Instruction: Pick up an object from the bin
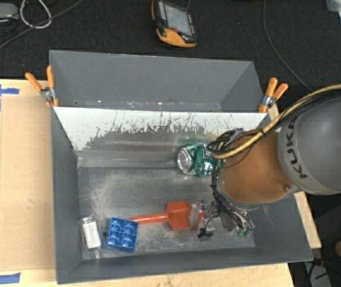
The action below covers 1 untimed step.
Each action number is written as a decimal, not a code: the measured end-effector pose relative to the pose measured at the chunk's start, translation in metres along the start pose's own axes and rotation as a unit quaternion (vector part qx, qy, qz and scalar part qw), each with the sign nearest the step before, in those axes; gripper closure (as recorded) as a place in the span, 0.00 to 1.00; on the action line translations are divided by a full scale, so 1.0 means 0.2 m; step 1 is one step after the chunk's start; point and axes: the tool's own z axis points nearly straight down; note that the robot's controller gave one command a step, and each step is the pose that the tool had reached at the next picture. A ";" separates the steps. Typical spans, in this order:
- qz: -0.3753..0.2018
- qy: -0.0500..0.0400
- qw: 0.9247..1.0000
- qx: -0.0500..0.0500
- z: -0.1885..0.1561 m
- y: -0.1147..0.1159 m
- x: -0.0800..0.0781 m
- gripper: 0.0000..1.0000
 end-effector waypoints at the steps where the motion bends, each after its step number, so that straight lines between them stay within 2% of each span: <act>1: 0.000 0.000 1.000 0.000 0.00 0.00 0.00 1.00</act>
Offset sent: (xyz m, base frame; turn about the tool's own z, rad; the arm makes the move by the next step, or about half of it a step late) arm 0.0122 0.0105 0.1597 0.0028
